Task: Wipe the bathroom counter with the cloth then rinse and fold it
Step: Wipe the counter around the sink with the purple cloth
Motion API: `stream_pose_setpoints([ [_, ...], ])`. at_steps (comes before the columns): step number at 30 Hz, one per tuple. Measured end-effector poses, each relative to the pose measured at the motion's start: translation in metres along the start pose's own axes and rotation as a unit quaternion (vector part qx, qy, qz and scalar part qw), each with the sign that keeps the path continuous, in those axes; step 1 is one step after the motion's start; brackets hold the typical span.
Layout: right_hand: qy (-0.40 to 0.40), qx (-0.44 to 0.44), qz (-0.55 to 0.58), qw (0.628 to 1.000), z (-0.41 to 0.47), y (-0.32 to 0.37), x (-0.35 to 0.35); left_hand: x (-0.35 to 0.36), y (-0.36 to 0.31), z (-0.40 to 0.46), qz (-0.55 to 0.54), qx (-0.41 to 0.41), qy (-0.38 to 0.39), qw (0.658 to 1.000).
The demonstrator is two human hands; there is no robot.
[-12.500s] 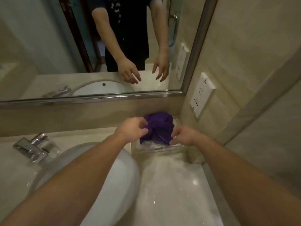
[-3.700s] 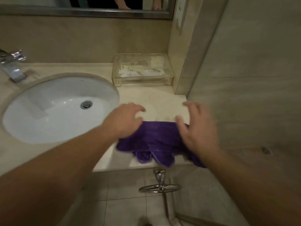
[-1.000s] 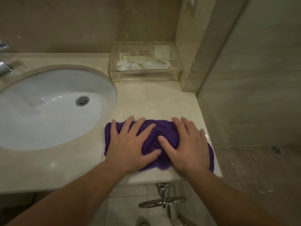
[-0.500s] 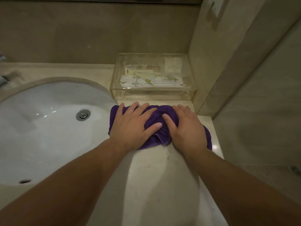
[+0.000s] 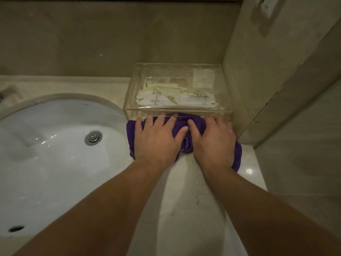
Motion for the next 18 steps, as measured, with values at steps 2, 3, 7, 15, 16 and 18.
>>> stream_pose_setpoints([
  [2,-0.006,-0.004,0.008,1.0,0.001,0.001,-0.001,0.0,0.0,0.001,-0.005,0.0,-0.005,1.0],
  [3,-0.009,-0.006,0.012,1.0,0.001,0.0,-0.001,0.0,0.0,0.001,-0.007,0.001,-0.006,1.0],
  [7,0.002,-0.048,0.026,0.999,0.0,-0.006,-0.004,0.001,0.003,-0.002,-0.013,0.024,0.007,1.0],
  [15,0.083,-0.188,0.021,0.979,-0.014,-0.042,-0.02,-0.005,0.007,-0.034,-0.045,0.138,0.051,0.988],
  [16,0.087,-0.193,0.017,0.977,-0.018,-0.046,-0.022,-0.006,0.006,-0.038,-0.046,0.151,0.055,0.986],
  [18,0.093,-0.195,0.017,0.976,-0.026,-0.055,-0.027,-0.007,0.003,-0.045,-0.044,0.169,0.06,0.983],
])
Point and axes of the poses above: each hand's wrist, its own z-axis towards the middle knuckle, its own x-axis out of the palm, y = z × x, the point moved 3 cm from there along z, towards the middle knuckle, and after that the axes turned 15 degrees about x, right-handed, at the moved point
